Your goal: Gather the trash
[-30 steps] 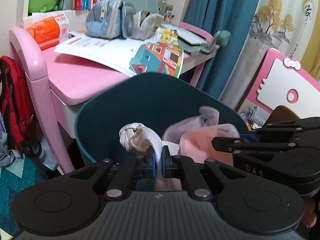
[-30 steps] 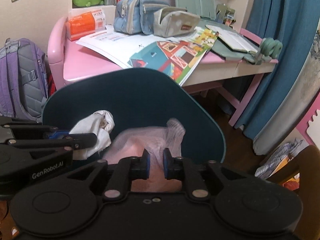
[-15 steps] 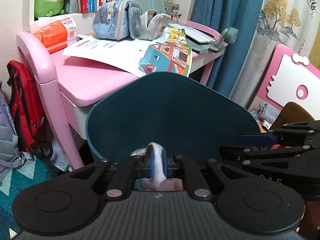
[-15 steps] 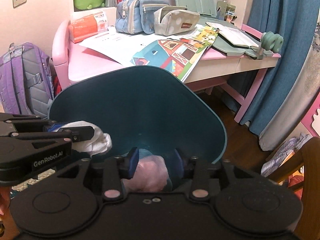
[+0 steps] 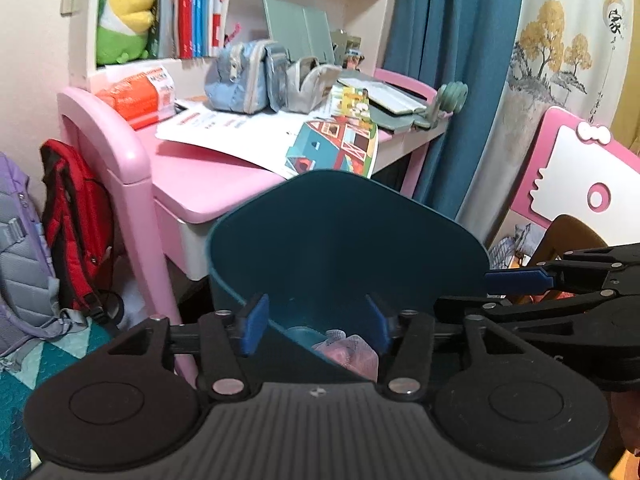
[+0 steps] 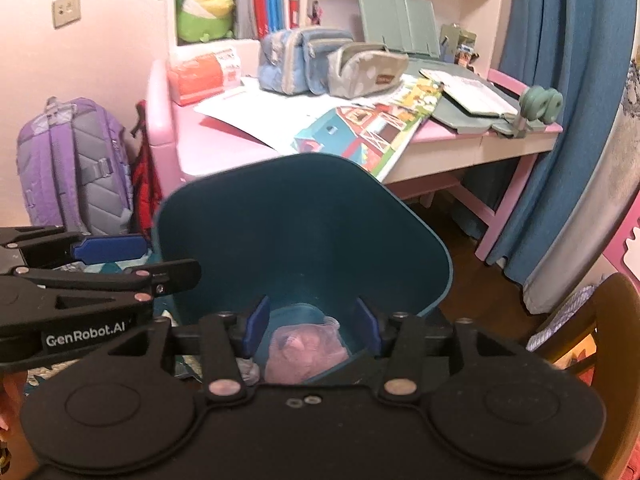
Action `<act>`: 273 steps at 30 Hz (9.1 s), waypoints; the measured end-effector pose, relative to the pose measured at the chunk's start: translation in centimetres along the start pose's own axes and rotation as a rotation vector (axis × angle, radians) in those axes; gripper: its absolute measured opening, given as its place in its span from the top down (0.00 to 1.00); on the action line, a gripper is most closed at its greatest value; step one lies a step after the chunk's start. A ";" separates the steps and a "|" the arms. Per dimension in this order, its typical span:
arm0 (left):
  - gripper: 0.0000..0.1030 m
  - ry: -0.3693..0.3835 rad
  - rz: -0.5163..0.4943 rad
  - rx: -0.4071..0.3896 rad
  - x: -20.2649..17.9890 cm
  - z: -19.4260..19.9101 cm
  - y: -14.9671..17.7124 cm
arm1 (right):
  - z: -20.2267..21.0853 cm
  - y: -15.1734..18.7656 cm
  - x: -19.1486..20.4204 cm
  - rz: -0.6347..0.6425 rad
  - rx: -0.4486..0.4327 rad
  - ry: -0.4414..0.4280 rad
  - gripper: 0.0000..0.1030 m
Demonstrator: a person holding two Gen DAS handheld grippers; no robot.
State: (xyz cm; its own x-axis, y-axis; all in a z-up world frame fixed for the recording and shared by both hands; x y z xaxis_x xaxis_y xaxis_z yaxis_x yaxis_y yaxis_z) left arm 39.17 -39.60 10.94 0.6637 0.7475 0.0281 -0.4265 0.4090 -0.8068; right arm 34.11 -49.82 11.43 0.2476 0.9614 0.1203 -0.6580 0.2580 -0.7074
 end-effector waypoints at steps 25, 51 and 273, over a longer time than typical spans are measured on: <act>0.39 -0.227 0.082 -0.051 10.4 16.2 9.3 | 5.6 7.5 18.4 0.181 -0.021 -0.294 0.42; 0.21 -0.439 0.276 0.042 24.7 23.6 29.6 | -2.0 20.8 35.3 0.254 0.120 -0.520 0.32; 0.41 0.010 0.004 0.086 -1.3 -7.9 -1.4 | -6.8 -0.7 -4.1 0.063 0.117 -0.037 0.46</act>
State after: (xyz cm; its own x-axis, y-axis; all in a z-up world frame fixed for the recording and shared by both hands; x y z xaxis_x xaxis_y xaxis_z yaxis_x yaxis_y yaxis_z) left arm 43.74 -45.31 7.41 0.6681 0.7438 0.0186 -0.4800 0.4499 -0.7532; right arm 38.36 -54.55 6.72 0.1781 0.9783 0.1055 -0.7503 0.2044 -0.6287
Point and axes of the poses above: each gripper's, at about its wrist camera, not at the fingertips, and z roughly against the way its jaws point, x to its left, y to its underside, the point moved 9 cm from there along -z, roughly the way its jaws point, and after that the axes turned 12 degrees about -z, right-handed, at the moved point
